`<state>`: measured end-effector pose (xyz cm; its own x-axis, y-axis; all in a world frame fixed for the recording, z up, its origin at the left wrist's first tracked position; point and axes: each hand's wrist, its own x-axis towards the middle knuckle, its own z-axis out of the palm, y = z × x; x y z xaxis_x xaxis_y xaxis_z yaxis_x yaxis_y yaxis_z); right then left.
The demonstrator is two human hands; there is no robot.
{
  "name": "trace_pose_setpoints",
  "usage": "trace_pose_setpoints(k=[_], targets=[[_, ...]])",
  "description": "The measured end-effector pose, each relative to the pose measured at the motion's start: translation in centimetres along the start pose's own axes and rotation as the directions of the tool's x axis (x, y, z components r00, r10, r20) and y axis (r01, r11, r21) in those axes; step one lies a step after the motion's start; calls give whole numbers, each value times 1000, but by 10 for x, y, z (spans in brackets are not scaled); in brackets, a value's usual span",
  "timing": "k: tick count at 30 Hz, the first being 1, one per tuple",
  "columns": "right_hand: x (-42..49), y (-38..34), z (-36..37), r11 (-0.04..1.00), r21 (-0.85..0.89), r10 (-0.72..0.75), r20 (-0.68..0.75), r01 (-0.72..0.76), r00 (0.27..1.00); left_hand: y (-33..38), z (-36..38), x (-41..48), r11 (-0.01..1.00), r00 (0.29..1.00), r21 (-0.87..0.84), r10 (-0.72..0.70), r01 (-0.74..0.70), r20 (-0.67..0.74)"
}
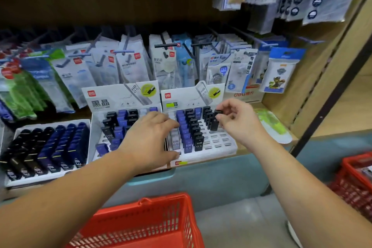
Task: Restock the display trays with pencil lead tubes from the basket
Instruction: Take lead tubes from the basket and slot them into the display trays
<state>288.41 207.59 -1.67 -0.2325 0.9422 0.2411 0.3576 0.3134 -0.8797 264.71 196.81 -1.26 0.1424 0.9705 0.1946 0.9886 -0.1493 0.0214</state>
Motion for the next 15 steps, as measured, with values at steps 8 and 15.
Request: trace_pose_setpoints(k=[8, 15], targets=[[1, 10, 0, 1000, 9, -19, 58, 19, 998, 2, 4, 3, 1000, 999, -1, -19, 19, -36], [-1, 20, 5, 989, -144, -32, 81, 43, 996, 1, 6, 4, 1000, 997, 9, -21, 22, -76]])
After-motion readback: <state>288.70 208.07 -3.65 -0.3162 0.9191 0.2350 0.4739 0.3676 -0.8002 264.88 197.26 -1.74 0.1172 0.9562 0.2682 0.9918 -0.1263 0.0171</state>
